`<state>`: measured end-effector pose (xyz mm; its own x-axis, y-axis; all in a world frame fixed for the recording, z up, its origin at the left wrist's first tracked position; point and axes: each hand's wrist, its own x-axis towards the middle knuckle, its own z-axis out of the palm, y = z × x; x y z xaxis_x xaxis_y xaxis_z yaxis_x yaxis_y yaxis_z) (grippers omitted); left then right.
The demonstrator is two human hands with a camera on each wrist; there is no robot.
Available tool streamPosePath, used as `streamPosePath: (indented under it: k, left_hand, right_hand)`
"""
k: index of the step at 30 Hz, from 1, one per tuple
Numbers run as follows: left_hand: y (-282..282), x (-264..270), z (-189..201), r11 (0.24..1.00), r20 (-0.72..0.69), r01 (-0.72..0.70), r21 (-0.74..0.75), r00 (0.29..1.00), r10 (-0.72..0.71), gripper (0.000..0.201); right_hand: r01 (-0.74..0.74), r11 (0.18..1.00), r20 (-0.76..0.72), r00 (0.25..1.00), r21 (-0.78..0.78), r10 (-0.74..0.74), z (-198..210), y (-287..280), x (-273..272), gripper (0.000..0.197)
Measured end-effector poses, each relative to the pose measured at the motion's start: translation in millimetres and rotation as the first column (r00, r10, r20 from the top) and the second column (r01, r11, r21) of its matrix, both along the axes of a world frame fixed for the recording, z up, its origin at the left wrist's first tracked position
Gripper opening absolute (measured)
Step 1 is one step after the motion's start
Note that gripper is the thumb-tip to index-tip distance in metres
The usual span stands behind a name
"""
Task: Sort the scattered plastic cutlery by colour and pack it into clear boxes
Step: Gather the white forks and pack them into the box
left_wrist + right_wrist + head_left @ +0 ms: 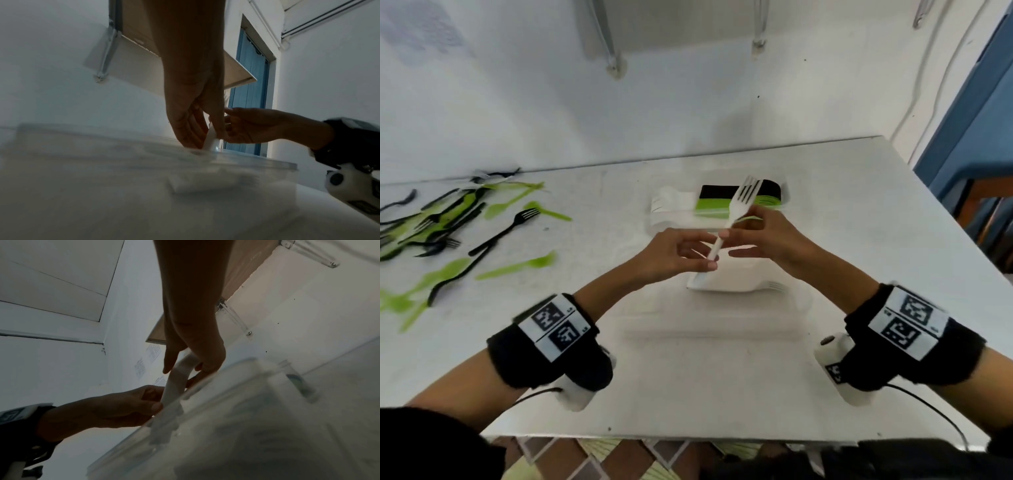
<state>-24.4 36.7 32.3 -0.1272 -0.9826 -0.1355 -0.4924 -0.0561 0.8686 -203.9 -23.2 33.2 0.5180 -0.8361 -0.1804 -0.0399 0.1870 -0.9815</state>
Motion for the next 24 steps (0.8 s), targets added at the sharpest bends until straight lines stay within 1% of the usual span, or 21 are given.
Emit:
streamPosePath:
  k: [2, 3, 5, 6, 7, 8, 9, 10, 11, 14, 17, 19, 21, 24]
  left_hand:
    - [2.6, 1.6, -3.5, 1.000, 0.060, 0.019, -0.007, 0.998, -0.019, 0.038]
    - [3.3, 3.5, -5.4, 1.000, 0.102, 0.029, -0.005, 0.994, -0.028, 0.039]
    - [3.8, 8.7, -9.5, 0.999, 0.198, 0.048, -0.004, 0.979, -0.047, 0.041]
    - [4.3, 10.8, -11.4, 0.998, 0.227, 0.064, -0.001, 0.972, -0.062, 0.042]
    - [5.4, 12.4, -13.1, 0.996, 0.238, 0.084, 0.008, 0.968, -0.084, 0.042]
    - [6.5, 13.8, -14.5, 0.994, 0.244, 0.108, 0.020, 0.964, -0.110, 0.041]
    - [7.3, 14.6, -15.4, 0.990, 0.253, 0.135, 0.031, 0.958, -0.139, 0.041]
    - [8.0, 15.2, -16.5, 0.986, 0.259, 0.160, 0.038, 0.952, -0.165, 0.040]
    - [8.7, 15.9, -18.0, 0.982, 0.262, 0.182, 0.041, 0.947, -0.186, 0.039]
    - [11.6, 16.5, -25.7, 0.972, 0.287, 0.232, 0.032, 0.929, -0.231, 0.038]
    - [13.8, 18.9, -36.1, 0.962, 0.313, 0.272, 0.008, 0.913, -0.261, 0.036]
    - [13.3, 20.3, -41.9, 0.963, 0.326, 0.269, -0.009, 0.911, -0.252, 0.037]
    - [13.0, 20.0, -45.8, 0.963, 0.339, 0.268, -0.031, 0.909, -0.242, 0.037]
    - [12.0, 17.5, -49.3, 0.963, 0.355, 0.261, -0.070, 0.909, -0.220, 0.037]
  right_hand:
    - [-0.041, 0.998, -0.072, 0.997, -0.049, 0.038, -2.3, 2.0, -4.1, 0.045]
    - [-0.030, 0.996, -0.091, 0.996, -0.079, 0.023, -1.9, 1.5, -8.6, 0.043]
    - [0.030, 0.992, -0.096, 0.994, -0.125, -0.042, 1.1, -1.7, -20.5, 0.035]
    - [0.028, 0.989, -0.116, 0.992, -0.142, -0.045, 2.5, -2.7, -27.4, 0.029]
    - [-0.010, 0.985, -0.166, 0.986, -0.170, -0.018, 3.1, -2.6, -33.5, 0.023]
    - [-0.072, 0.973, -0.258, 0.966, -0.221, 0.013, 2.4, -1.5, -38.5, 0.021]
    - [-0.141, 0.947, -0.371, 0.928, -0.289, 0.025, 0.5, 0.2, -42.3, 0.023]
    - [-0.205, 0.914, -0.475, 0.880, -0.351, 0.015, -2.5, 2.5, -44.6, 0.027]
    - [-0.243, 0.886, -0.540, 0.841, -0.394, -0.010, -5.4, 5.7, -45.8, 0.031]
    - [-0.284, 0.845, -0.604, 0.795, -0.452, -0.056, -13.6, 15.3, -48.7, 0.037]
    - [-0.337, 0.821, -0.628, 0.778, -0.462, -0.034, -20.0, 24.6, -49.1, 0.036]
    - [-0.374, 0.803, -0.658, 0.752, -0.463, -0.029, -22.8, 28.3, -46.9, 0.034]
    - [-0.408, 0.789, -0.701, 0.712, -0.459, -0.040, -25.9, 27.7, -44.9, 0.034]
    - [-0.466, 0.758, -0.779, 0.621, -0.457, -0.088, -27.6, 26.2, -41.5, 0.034]
